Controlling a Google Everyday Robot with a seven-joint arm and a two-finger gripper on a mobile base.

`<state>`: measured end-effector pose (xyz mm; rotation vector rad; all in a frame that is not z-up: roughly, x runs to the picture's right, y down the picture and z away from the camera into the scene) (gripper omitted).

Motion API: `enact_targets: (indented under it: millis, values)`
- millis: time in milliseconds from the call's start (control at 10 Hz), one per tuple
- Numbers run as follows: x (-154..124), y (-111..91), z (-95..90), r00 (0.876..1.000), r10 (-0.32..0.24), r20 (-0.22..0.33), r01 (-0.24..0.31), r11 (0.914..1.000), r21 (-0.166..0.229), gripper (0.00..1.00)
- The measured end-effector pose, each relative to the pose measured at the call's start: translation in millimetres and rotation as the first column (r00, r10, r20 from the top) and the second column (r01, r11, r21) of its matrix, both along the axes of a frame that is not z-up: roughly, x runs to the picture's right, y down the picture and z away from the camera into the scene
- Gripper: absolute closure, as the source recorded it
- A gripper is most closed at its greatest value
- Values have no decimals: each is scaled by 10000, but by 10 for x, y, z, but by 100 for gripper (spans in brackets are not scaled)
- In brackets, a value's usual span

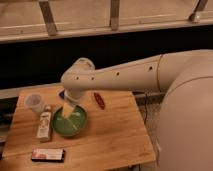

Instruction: Place the eraser on the white sponge

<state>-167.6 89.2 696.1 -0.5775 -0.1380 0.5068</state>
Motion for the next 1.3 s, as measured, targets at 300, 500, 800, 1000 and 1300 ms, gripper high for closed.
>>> enact_targets:
  millis: [300, 500, 800, 1000, 1300]
  values:
    - [-414, 484, -371, 9895, -1173, 843, 1185, 9929, -93, 20]
    - [-609, 764, -476, 9778, -1611, 1339, 1660, 9858, -260, 20]
    - [-898, 1128, -511, 9620, -1576, 2231, 1776, 9814, -725, 20]
    - [-902, 1139, -510, 9615, -1553, 2268, 1762, 9815, -748, 20]
    - [-909, 1135, -508, 9600, -1583, 2309, 1803, 9806, -770, 20]
